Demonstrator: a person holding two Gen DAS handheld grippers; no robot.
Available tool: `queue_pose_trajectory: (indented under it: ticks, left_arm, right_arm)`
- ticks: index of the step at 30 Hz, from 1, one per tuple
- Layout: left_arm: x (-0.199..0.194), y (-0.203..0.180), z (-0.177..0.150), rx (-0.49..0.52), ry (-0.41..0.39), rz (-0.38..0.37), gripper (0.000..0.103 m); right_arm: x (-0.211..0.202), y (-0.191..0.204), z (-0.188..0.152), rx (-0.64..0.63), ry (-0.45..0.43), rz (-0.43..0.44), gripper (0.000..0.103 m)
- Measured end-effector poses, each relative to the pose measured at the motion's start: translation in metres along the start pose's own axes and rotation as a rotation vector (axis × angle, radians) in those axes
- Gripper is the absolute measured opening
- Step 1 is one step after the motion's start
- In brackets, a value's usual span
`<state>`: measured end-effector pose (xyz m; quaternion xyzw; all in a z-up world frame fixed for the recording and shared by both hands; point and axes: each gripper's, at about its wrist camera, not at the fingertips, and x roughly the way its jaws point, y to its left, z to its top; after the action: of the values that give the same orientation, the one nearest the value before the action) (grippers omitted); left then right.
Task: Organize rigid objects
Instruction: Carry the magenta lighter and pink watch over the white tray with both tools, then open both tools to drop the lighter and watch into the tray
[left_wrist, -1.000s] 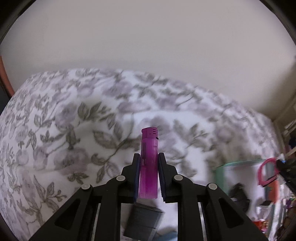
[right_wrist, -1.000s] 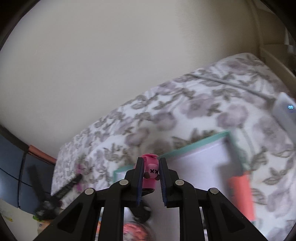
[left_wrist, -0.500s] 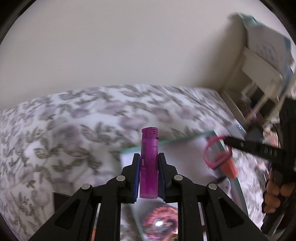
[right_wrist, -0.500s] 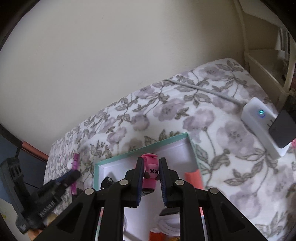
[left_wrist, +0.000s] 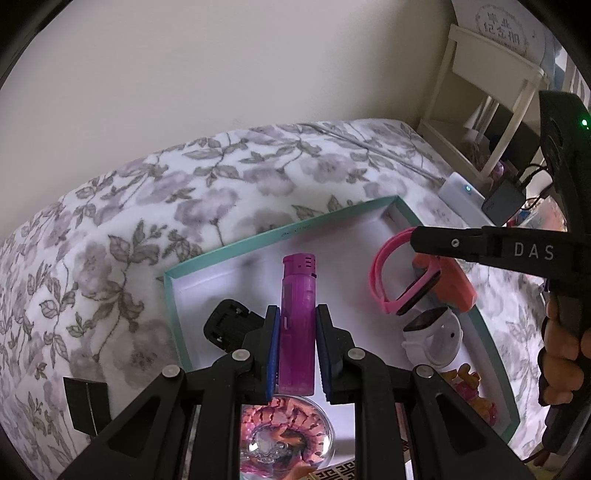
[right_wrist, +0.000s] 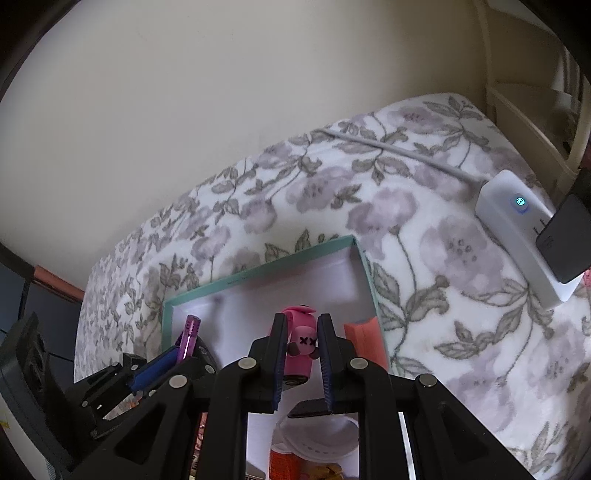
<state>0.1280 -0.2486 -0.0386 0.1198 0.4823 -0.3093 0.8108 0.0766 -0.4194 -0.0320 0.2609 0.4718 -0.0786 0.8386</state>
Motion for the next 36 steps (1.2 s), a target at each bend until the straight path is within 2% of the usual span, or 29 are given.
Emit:
queue_pose_trajectory:
  ticks: [5,16,21,24,32,35,36]
  left_arm:
    - [0.01,-0.002,-0.003,0.003,0.029,0.002,0.02]
    - [0.014,-0.006,-0.006,0.02,0.046,0.016,0.02]
    - [0.012,-0.004,-0.004,0.016,0.044,0.015,0.02]
    - [0.008,-0.002,-0.003,0.011,0.038,0.011,0.02]
    - [-0.013,0.016,0.005,-0.044,-0.006,0.032,0.022]
    - [-0.023,0.03,0.009,-0.087,-0.036,0.066,0.033]
    - [-0.025,0.034,0.01,-0.099,-0.043,0.073,0.041]
  right_arm:
    - [0.014,-0.001,-0.004,-0.015,0.033,-0.041,0.018]
    - [0.013,0.001,-0.003,-0.014,0.036,-0.047,0.02]
    - [0.01,0.001,-0.002,-0.007,0.028,-0.058,0.021]
    - [0.006,0.0,-0.001,0.0,0.018,-0.058,0.025]
    - [-0.016,0.016,0.002,-0.044,-0.046,-0.069,0.025]
    - [-0.023,0.026,0.003,-0.074,-0.07,-0.083,0.027]
    - [-0.025,0.029,0.003,-0.081,-0.076,-0.083,0.033]
